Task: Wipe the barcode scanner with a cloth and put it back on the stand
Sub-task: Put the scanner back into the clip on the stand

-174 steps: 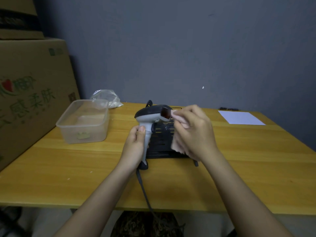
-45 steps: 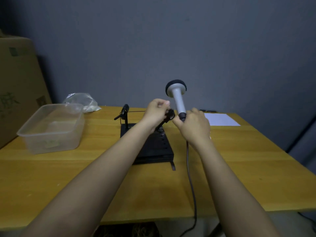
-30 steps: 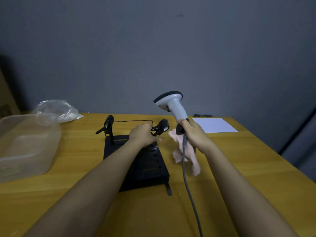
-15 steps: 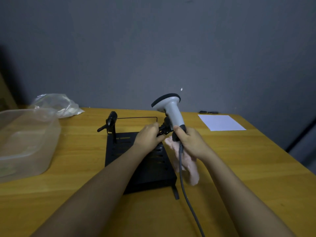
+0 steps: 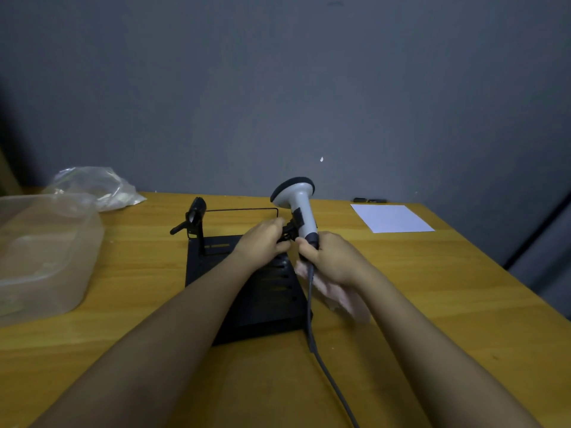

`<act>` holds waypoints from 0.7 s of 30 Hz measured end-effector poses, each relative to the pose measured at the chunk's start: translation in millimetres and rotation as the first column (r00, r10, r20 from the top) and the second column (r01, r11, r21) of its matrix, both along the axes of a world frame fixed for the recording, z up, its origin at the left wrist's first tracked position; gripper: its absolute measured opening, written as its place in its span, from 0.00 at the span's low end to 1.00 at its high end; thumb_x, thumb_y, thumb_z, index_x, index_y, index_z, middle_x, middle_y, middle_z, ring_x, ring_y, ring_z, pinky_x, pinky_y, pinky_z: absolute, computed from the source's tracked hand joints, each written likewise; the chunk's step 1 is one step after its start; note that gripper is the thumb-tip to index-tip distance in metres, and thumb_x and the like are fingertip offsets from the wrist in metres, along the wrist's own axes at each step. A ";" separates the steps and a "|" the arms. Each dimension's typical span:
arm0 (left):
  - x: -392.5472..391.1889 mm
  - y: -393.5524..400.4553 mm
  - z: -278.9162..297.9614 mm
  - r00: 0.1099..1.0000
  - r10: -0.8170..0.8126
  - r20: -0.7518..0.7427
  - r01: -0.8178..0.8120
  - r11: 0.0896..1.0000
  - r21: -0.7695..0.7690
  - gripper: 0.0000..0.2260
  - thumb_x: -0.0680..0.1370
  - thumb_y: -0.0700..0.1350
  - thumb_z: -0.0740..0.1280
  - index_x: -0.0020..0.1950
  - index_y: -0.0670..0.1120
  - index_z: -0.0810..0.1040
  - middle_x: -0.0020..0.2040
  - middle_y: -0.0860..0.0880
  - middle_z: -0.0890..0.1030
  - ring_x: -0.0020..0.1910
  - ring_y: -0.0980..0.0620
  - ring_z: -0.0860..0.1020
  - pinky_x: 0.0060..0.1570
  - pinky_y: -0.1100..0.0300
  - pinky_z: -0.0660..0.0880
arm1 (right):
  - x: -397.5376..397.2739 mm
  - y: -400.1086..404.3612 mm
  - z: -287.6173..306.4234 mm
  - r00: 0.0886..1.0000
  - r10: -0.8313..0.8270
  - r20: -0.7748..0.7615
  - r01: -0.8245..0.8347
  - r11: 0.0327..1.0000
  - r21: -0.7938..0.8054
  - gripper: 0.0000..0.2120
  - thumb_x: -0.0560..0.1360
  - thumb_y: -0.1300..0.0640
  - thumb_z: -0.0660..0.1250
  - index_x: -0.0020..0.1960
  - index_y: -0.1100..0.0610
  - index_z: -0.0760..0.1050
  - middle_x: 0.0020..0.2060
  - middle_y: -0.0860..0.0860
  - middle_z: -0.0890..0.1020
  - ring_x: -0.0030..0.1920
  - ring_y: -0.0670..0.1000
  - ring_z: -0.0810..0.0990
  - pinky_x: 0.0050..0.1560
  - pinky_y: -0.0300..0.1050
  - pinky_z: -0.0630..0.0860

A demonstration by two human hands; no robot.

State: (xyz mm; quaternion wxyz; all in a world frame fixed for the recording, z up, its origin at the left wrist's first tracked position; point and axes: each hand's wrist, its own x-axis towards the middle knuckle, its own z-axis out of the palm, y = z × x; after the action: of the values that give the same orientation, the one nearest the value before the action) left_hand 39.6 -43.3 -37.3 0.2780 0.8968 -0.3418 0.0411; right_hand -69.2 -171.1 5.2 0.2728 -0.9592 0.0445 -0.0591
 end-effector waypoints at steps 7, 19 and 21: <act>0.8 -1.0 9.2 0.999 -0.038 0.003 0.038 0.998 0.052 0.10 0.75 0.48 0.66 0.44 0.45 0.66 0.37 0.48 0.72 0.37 0.46 0.71 0.32 0.55 0.63 | -4.4 6.9 -4.4 0.995 -0.079 0.058 0.080 0.996 -0.029 0.22 0.77 0.41 0.57 0.32 0.56 0.69 0.29 0.52 0.75 0.30 0.53 0.72 0.31 0.48 0.65; -39.8 23.0 39.3 0.974 0.221 0.058 -0.224 0.973 0.059 0.25 0.75 0.51 0.67 0.68 0.44 0.64 0.65 0.41 0.72 0.63 0.42 0.72 0.54 0.48 0.74 | -49.0 1.9 56.2 0.941 -0.146 0.306 0.171 0.984 -0.054 0.27 0.77 0.37 0.54 0.29 0.55 0.67 0.27 0.50 0.71 0.31 0.51 0.71 0.29 0.46 0.63; -53.7 37.3 52.9 0.975 0.214 0.061 -0.215 0.976 0.023 0.20 0.77 0.48 0.64 0.67 0.44 0.66 0.62 0.42 0.74 0.59 0.42 0.74 0.51 0.49 0.74 | -57.6 15.1 70.8 0.927 -0.111 0.357 0.121 0.993 -0.005 0.25 0.78 0.39 0.55 0.28 0.53 0.65 0.27 0.48 0.70 0.30 0.49 0.70 0.29 0.45 0.61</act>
State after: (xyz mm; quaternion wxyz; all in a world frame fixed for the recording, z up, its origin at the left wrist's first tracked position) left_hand -14.2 -6.0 15.7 0.2486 0.9309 -0.2515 0.0919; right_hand -126.8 -156.0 75.9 0.2592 -0.9319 0.0502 -0.2486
